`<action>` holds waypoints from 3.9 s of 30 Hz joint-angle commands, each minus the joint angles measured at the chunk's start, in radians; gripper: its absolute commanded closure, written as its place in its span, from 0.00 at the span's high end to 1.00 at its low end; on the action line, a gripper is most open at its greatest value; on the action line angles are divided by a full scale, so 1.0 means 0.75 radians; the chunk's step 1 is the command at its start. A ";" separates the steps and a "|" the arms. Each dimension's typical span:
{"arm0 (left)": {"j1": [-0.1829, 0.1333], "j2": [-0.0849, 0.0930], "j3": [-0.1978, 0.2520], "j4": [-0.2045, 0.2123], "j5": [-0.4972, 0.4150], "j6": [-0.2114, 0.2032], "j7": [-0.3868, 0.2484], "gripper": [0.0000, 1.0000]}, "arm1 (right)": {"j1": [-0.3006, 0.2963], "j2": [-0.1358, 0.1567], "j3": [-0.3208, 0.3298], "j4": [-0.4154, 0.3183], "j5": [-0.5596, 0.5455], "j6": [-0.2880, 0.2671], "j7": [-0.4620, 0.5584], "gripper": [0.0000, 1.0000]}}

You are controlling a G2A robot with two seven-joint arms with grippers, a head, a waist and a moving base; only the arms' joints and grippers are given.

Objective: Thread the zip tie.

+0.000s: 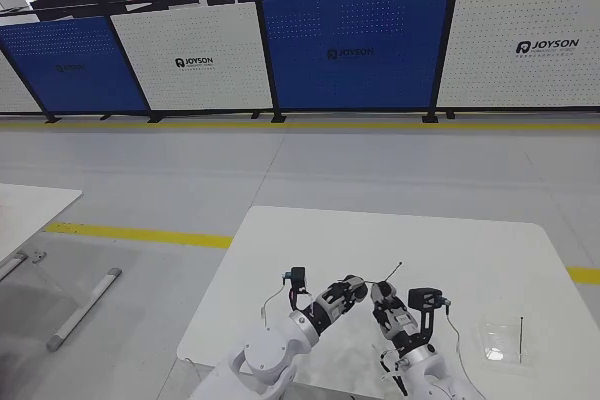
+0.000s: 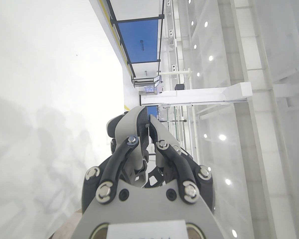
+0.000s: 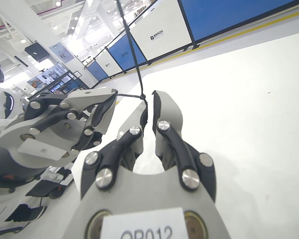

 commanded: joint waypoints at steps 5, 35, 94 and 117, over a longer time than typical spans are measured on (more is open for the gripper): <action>0.000 0.000 0.002 0.002 -0.002 -0.003 0.003 0.00 | -0.001 -0.002 0.001 0.003 0.002 -0.004 -0.005 0.00; 0.013 0.001 0.006 -0.017 0.000 -0.022 0.022 0.00 | -0.007 -0.006 0.018 -0.001 0.001 -0.019 0.007 0.24; 0.016 0.001 0.014 -0.001 0.010 -0.034 0.042 0.00 | 0.006 -0.016 0.018 0.029 -0.020 -0.047 0.021 0.25; 0.011 0.001 0.017 -0.005 0.020 -0.017 0.047 0.00 | -0.014 -0.012 0.041 -0.002 -0.027 -0.059 0.019 0.00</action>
